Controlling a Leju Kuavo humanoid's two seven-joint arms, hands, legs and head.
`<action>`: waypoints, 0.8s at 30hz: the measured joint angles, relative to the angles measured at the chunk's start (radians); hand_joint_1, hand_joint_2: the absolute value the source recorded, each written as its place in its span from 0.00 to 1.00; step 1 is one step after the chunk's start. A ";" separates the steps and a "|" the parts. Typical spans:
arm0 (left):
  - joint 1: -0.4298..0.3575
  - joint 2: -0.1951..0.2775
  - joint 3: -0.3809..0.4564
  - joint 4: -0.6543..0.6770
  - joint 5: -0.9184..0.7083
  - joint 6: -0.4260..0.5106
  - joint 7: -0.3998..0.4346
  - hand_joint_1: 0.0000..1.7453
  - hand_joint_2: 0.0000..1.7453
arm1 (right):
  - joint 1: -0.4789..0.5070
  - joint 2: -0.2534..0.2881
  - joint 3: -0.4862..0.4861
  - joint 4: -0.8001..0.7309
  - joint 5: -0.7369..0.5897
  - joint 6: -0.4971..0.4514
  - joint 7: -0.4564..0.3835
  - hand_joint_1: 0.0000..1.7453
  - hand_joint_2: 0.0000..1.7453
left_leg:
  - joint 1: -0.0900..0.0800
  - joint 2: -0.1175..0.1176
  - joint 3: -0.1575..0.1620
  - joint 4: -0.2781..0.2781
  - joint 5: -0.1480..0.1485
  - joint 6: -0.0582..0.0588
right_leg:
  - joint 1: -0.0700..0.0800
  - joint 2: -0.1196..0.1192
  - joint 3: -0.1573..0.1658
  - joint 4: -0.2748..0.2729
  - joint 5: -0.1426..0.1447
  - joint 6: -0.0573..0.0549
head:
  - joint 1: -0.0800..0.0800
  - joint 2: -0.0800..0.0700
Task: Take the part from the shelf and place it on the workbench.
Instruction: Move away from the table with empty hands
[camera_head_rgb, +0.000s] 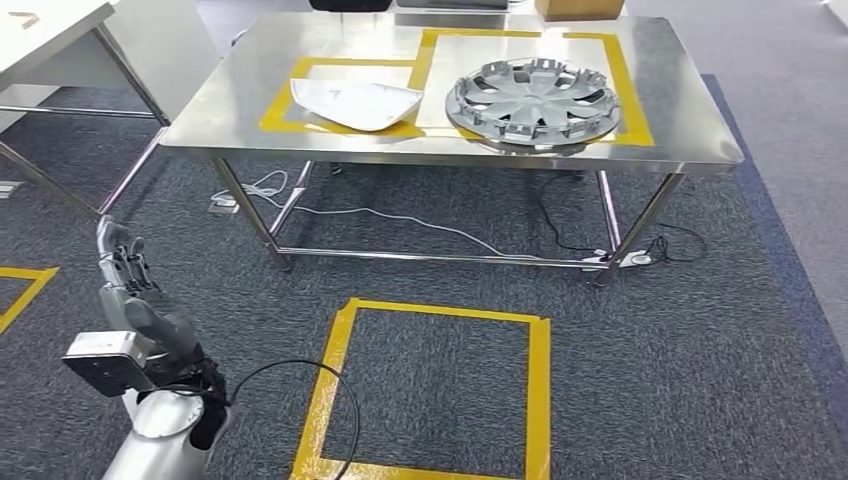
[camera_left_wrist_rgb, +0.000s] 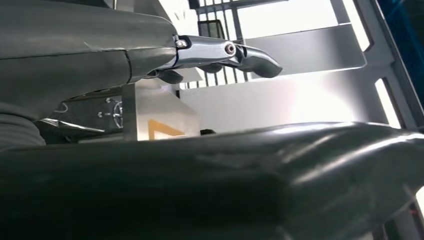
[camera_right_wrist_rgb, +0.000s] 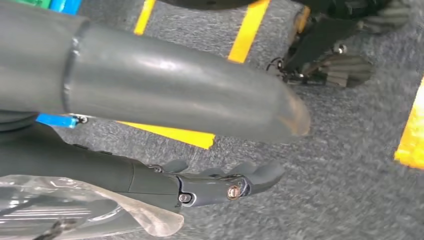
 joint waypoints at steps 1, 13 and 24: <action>0.000 0.000 0.000 0.000 0.000 0.000 0.000 0.00 0.00 | -0.002 0.001 -0.001 0.000 0.000 0.000 0.000 0.00 0.00 | -0.002 0.000 0.004 -0.007 -0.002 0.001 | -0.002 0.005 -0.003 0.000 0.002 0.005 | 0.000 0.000; 0.001 -0.008 0.005 -0.004 -0.003 -0.002 -0.003 0.00 0.00 | 0.000 -0.004 -0.005 -0.001 0.000 -0.007 0.012 0.00 0.00 | 0.009 0.076 0.019 -0.037 -0.021 -0.002 | -0.012 -0.055 -0.098 0.111 0.005 0.052 | 0.010 0.000; 0.000 -0.008 0.002 -0.004 -0.012 -0.006 0.003 0.00 0.00 | -0.002 -0.003 -0.006 -0.001 0.001 -0.002 0.035 0.00 0.00 | 0.011 0.054 -0.096 0.261 -0.183 -0.043 | -0.009 -0.019 -0.080 0.038 0.042 -0.007 | 0.007 0.000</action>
